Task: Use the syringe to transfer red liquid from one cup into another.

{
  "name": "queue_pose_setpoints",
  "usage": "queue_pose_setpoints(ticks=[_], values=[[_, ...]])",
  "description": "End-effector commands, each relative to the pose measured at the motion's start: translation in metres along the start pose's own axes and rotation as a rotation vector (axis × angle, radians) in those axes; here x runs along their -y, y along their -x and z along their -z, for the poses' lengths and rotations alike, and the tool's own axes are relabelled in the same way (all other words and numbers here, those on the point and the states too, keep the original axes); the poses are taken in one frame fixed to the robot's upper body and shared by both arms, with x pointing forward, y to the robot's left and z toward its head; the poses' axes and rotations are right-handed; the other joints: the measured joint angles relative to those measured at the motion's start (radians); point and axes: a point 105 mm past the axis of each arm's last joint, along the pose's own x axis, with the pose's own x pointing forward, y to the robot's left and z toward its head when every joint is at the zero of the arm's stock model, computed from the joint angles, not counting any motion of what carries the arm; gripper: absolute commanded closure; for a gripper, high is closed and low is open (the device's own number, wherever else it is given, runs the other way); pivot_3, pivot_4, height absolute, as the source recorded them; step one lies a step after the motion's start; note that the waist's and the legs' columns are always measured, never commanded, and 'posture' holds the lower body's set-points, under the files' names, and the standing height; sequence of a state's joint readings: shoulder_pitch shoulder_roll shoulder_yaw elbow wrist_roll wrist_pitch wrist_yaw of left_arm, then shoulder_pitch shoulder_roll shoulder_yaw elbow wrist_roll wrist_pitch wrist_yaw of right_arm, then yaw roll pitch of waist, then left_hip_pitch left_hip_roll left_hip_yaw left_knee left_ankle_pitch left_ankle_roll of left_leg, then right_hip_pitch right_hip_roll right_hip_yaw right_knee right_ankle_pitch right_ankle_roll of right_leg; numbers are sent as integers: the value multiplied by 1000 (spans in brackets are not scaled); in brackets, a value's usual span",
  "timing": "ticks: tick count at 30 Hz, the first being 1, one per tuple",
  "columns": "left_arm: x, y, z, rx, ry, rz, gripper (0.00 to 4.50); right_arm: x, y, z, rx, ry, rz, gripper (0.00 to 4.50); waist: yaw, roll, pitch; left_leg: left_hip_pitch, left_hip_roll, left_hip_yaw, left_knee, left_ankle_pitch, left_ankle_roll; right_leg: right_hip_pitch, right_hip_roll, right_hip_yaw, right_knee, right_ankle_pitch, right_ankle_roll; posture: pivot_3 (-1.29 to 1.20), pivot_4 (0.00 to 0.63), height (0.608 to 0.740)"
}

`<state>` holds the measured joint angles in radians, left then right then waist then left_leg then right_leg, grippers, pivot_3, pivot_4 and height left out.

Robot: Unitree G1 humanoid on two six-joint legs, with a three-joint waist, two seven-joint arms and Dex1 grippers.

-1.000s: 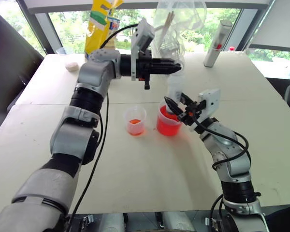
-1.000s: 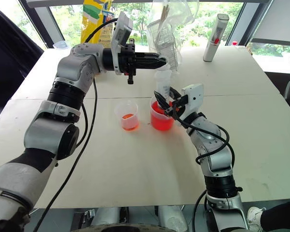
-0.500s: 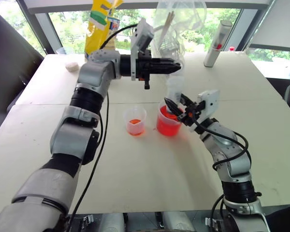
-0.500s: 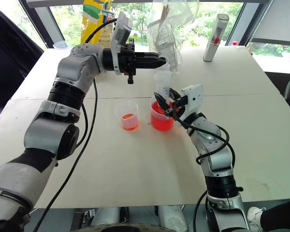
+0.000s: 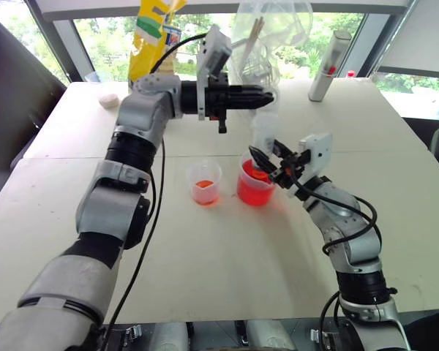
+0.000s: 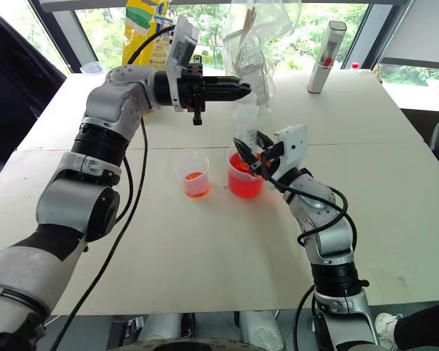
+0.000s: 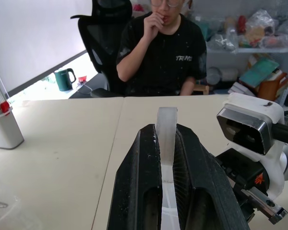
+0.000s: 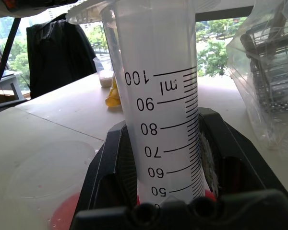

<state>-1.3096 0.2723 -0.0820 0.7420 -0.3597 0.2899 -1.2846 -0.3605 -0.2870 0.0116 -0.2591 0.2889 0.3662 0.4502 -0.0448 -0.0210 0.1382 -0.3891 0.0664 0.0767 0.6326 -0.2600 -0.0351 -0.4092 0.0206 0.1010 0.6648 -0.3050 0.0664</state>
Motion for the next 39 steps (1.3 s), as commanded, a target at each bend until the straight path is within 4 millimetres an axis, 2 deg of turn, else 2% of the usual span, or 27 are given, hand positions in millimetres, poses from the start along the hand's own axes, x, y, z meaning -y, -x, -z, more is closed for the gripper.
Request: queue_pose_setpoints(ticks=[1,5,9,10,18,22,27,31,34,39], values=[[-5,8,-54,106,-182,-63,4075,-11,-1,0,-10,7,-65,3105,0,0,0,0,0,0,0,0,0,0,0,0,0,0,0,0,150,739],[-5,9,-50,99,-171,-69,2375,-10,-2,-10,16,17,-64,3105,0,0,0,0,0,0,0,0,0,0,0,0,0,0,0,0,150,739],[-8,14,-48,91,-193,-96,273,-10,-3,-19,40,41,-73,3105,1,0,0,0,0,0,0,0,0,0,0,0,0,0,0,0,150,739],[-8,17,-50,101,-184,-98,45,-10,-3,-21,48,43,-73,3105,1,0,0,0,0,0,0,0,0,0,0,0,0,0,0,0,150,739],[-19,58,-63,140,-153,-202,45,-8,-3,-29,64,54,-69,3105,-2,0,0,1,0,0,0,0,0,0,0,0,1,0,0,0,150,739],[-17,76,-50,71,-153,-235,45,-5,-4,-34,79,62,-62,3105,0,0,0,1,0,0,0,0,0,0,0,0,1,0,0,0,150,739],[-13,103,-24,-38,-124,-292,45,-5,-8,-70,161,132,-86,3105,-3,0,0,1,1,0,1,0,-1,0,0,0,2,0,0,0,150,739],[-11,116,-12,-101,-131,-329,45,-21,-13,-100,230,157,-194,3105,0,0,0,1,1,0,1,1,-1,0,0,-1,2,0,0,0,150,739],[-11,119,-8,-126,-135,-339,45,-39,-21,-114,263,88,-298,3105,1,0,0,1,1,0,1,0,-1,0,-1,-1,2,0,0,0,150,739],[-13,122,-8,-134,-145,-361,45,-63,-39,-105,266,-57,-394,3105,0,0,-1,1,1,0,1,0,-1,1,-1,-1,2,0,0,0,150,739]])
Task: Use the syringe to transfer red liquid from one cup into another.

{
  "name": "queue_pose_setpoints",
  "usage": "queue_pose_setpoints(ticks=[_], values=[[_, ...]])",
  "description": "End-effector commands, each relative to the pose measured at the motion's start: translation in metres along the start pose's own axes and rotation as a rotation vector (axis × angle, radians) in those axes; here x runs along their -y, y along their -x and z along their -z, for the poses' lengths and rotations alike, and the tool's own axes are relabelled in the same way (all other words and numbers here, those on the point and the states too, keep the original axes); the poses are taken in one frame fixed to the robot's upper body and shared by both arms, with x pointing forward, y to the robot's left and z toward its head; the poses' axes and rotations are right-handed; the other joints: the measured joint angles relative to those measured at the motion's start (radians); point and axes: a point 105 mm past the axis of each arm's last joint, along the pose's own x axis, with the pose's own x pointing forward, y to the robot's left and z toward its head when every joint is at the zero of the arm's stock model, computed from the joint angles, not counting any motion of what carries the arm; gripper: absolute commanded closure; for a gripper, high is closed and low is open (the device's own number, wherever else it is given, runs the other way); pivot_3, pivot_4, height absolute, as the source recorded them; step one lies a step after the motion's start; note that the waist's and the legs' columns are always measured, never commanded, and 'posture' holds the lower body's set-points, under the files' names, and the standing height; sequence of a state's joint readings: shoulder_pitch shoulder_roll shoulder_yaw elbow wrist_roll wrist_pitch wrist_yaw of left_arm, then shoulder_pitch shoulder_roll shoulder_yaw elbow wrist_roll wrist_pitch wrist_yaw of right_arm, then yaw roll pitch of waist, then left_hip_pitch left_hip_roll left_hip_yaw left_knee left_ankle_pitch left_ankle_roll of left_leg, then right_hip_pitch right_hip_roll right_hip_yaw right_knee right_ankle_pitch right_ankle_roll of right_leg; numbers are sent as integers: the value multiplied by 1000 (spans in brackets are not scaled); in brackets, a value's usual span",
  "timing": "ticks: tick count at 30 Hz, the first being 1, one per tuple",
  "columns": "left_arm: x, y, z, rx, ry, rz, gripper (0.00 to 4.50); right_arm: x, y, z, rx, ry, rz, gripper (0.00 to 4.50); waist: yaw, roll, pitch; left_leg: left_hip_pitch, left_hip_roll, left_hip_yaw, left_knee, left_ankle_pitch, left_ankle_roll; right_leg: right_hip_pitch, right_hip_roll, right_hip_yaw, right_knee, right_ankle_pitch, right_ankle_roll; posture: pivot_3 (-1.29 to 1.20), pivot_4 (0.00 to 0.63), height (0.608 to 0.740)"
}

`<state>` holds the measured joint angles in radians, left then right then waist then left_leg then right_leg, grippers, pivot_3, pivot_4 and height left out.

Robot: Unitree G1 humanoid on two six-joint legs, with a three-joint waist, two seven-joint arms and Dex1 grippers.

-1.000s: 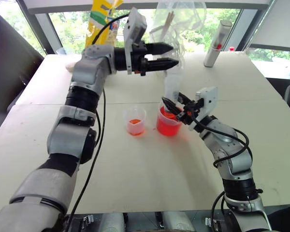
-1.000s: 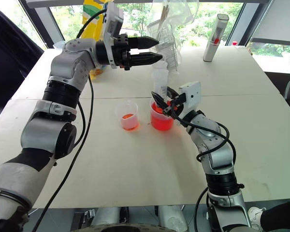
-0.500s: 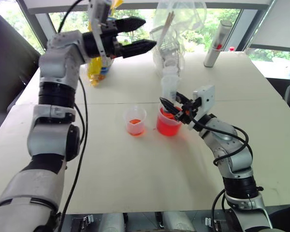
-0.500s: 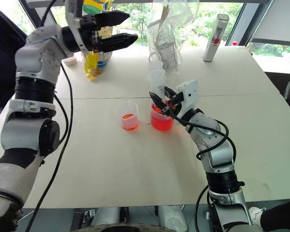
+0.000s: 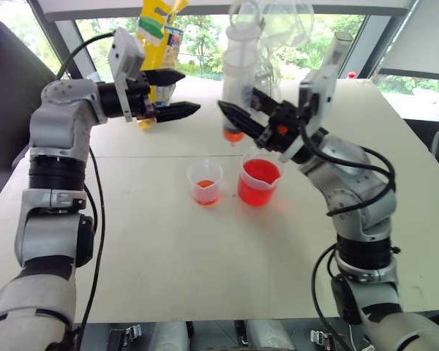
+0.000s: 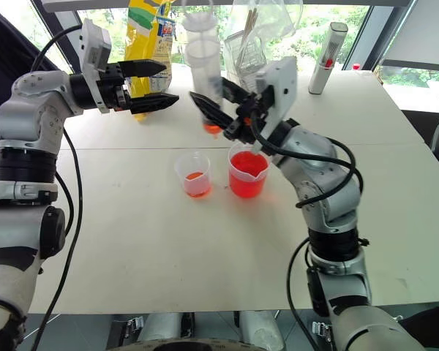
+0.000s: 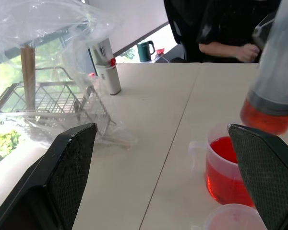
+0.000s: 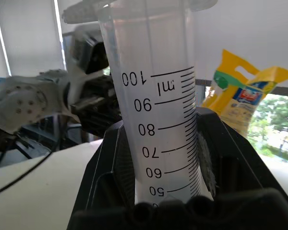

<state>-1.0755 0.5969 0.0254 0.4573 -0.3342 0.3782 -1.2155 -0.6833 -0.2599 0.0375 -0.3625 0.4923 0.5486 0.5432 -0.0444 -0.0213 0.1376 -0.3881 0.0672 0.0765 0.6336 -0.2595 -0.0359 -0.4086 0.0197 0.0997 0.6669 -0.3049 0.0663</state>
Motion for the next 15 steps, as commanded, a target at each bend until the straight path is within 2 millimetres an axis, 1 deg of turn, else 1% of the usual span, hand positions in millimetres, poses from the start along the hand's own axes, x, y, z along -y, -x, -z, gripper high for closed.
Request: queue_pose_setpoints(ticks=[1,2,5,9,12,15], values=[[-3,5,-15,25,-59,-23,45,-7,-13,5,36,-73,-34,3105,-1,0,0,0,0,0,0,0,0,0,0,0,0,0,0,0,150,739],[-3,6,-17,27,-60,-25,45,-9,-16,13,33,-90,-37,3105,-2,0,0,0,0,0,0,0,0,0,0,0,0,0,0,0,150,739],[-2,8,-20,34,-60,-24,45,-11,-21,28,21,-100,-38,3105,-1,0,0,0,0,0,0,0,0,0,0,0,0,0,0,0,150,739],[-3,14,-27,43,-54,-26,45,-10,-20,49,-12,-98,-25,3105,-1,0,0,-1,0,0,0,0,0,0,0,0,0,0,0,0,150,739],[-3,18,-34,59,-45,-21,45,-10,-19,58,-29,-91,-18,3105,-2,0,0,-1,0,0,0,0,0,0,0,0,0,0,0,0,150,739],[-2,21,-39,68,-38,-13,45,-9,-18,63,-38,-85,-14,3105,-3,0,0,-1,0,0,0,0,0,0,0,0,0,0,0,0,150,739]])
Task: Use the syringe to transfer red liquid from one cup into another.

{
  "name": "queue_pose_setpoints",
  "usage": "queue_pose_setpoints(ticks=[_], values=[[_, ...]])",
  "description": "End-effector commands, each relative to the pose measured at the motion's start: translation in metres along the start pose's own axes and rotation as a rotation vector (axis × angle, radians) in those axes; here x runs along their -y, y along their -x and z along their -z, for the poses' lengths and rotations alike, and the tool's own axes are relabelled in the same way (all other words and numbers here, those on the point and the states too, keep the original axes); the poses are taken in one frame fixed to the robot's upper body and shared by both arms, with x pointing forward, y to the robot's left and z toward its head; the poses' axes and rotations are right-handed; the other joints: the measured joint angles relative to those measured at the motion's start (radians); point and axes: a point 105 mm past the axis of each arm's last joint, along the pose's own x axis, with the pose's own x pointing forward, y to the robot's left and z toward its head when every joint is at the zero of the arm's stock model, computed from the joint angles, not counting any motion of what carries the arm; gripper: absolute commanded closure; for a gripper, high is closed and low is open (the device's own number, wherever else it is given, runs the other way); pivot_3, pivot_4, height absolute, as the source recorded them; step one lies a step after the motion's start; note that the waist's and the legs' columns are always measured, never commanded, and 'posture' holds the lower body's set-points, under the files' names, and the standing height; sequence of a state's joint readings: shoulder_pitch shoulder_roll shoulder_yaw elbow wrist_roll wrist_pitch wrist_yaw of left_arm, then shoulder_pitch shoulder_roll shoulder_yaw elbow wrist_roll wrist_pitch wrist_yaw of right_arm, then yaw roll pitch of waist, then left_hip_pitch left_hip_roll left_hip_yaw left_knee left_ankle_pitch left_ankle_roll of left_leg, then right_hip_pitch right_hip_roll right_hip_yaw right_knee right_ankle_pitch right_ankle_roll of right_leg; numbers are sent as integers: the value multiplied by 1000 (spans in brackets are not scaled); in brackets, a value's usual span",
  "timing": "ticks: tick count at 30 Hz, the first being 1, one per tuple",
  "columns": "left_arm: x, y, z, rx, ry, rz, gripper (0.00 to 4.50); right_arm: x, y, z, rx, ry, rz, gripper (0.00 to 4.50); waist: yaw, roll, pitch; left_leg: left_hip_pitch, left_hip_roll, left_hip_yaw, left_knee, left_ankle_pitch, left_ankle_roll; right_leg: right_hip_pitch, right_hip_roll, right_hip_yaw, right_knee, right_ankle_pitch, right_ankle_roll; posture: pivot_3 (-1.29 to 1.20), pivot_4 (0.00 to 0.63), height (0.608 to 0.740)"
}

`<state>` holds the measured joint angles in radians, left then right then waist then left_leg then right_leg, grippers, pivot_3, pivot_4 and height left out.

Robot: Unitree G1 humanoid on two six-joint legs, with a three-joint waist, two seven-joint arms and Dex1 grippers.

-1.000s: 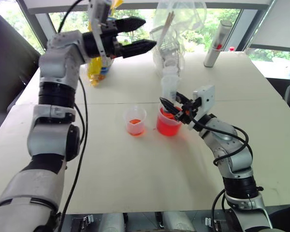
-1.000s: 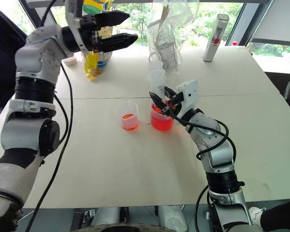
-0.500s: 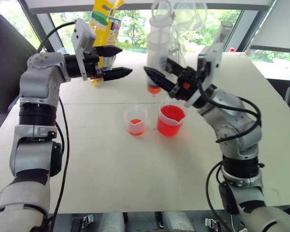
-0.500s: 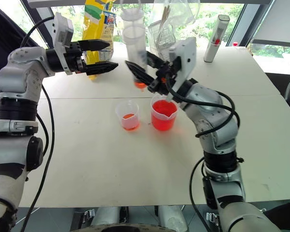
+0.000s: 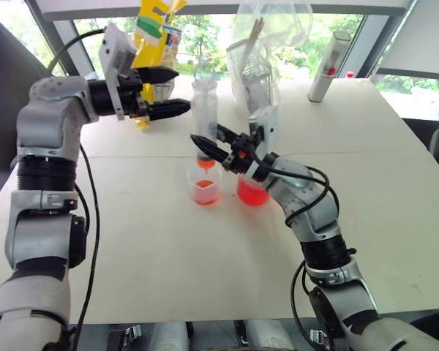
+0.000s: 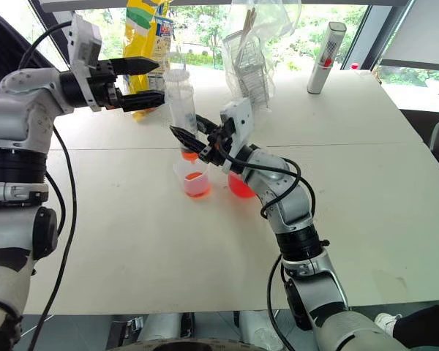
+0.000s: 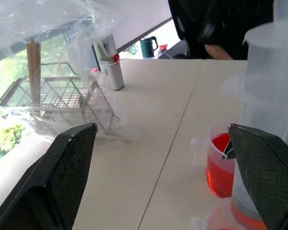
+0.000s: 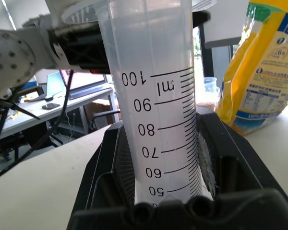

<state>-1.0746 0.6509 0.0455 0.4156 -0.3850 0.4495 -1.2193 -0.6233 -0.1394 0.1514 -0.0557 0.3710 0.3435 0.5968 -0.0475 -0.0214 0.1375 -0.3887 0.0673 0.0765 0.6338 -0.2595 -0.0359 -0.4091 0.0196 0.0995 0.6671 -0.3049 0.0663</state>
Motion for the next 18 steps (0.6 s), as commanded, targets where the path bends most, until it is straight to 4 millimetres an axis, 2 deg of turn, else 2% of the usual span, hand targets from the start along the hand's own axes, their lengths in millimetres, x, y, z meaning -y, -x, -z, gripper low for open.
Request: queue_pose_setpoints(ticks=[1,11,18], values=[[0,7,-30,63,-59,2,45,-5,-3,-11,54,46,-19,3105,0,0,0,0,0,0,0,0,0,0,0,0,0,0,0,0,150,739],[7,-1,-63,195,-12,89,45,-6,-3,2,27,53,-21,3105,1,0,0,0,0,0,0,0,0,0,0,0,0,0,0,0,150,739],[13,-2,-68,203,7,143,45,-6,-5,6,17,55,-20,3105,-5,0,0,0,0,0,0,0,0,0,0,0,0,0,0,0,150,739]])
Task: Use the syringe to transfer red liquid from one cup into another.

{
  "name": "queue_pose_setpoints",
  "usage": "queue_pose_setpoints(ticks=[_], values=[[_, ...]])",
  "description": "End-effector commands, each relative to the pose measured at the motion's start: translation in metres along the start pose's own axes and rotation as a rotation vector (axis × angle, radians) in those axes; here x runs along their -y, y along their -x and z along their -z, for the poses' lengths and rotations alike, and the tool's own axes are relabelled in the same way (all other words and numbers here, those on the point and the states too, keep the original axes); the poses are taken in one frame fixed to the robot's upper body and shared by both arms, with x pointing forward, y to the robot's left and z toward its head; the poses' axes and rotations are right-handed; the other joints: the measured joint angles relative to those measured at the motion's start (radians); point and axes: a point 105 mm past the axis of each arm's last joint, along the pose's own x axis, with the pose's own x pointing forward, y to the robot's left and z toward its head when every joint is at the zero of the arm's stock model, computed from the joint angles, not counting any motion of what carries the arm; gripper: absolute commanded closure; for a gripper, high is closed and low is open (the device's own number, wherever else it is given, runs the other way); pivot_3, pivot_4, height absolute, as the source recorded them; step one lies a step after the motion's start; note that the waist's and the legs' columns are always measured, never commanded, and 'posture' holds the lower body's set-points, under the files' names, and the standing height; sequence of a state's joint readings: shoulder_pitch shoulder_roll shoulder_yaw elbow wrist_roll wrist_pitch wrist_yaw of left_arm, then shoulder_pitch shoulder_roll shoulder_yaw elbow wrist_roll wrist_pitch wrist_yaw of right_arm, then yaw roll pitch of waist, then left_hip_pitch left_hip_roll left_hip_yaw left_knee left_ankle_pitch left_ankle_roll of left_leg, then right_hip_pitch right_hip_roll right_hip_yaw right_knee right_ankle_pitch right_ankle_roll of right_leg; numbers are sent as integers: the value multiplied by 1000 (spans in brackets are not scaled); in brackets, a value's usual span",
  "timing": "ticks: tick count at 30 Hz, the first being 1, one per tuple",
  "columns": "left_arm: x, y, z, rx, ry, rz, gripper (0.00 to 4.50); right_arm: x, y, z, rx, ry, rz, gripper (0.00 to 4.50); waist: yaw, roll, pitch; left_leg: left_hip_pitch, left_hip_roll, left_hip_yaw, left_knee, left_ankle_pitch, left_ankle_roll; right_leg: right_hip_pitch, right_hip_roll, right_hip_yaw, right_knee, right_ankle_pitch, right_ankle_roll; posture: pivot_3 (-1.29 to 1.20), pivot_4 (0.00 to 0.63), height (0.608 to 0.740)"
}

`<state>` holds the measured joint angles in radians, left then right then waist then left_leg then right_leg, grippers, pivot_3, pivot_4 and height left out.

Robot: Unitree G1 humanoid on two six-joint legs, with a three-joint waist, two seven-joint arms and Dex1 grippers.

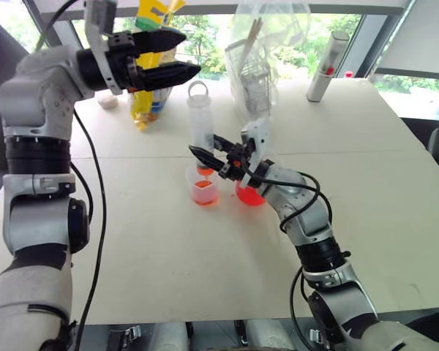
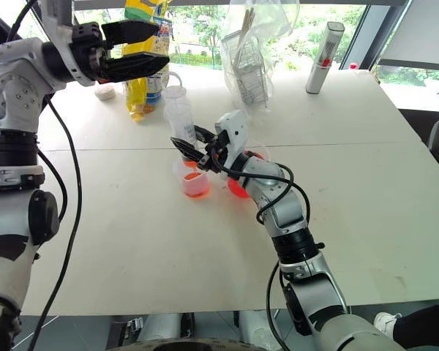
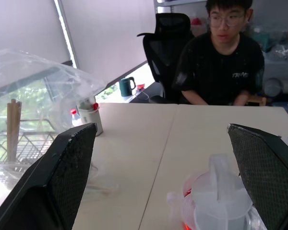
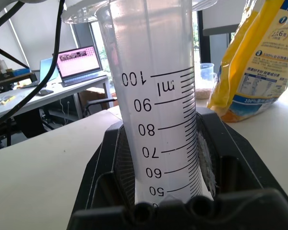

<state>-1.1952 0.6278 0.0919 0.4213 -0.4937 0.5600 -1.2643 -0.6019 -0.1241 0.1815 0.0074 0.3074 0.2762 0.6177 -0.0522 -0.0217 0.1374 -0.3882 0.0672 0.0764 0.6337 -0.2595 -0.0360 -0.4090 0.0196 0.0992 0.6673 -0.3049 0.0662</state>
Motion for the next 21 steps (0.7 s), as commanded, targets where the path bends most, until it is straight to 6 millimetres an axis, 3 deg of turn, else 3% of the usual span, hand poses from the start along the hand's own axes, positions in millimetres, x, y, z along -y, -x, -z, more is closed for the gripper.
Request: queue_pose_setpoints(ticks=[1,6,14,17,21], values=[[8,1,-19,43,-22,50,45,-3,-4,-13,54,32,-12,3105,-2,0,0,0,0,0,0,0,0,0,0,0,0,0,0,0,150,739],[20,3,-1,-37,5,93,45,-2,-5,-13,51,36,-12,3105,-11,0,0,0,0,0,0,0,0,0,0,0,0,0,0,0,150,739],[19,5,24,-112,22,62,45,-4,-6,-13,51,38,-18,3105,-17,0,0,0,0,-1,0,0,0,0,0,0,1,0,0,0,150,739],[19,4,25,-110,28,62,838,-4,-6,-13,52,39,-20,3105,-17,0,0,0,0,-1,0,0,0,0,0,1,0,0,0,0,150,739],[19,2,24,-95,35,64,2720,-5,-7,-14,55,40,-21,3105,-18,0,0,0,0,-1,0,0,0,0,0,0,0,0,0,0,150,739]])
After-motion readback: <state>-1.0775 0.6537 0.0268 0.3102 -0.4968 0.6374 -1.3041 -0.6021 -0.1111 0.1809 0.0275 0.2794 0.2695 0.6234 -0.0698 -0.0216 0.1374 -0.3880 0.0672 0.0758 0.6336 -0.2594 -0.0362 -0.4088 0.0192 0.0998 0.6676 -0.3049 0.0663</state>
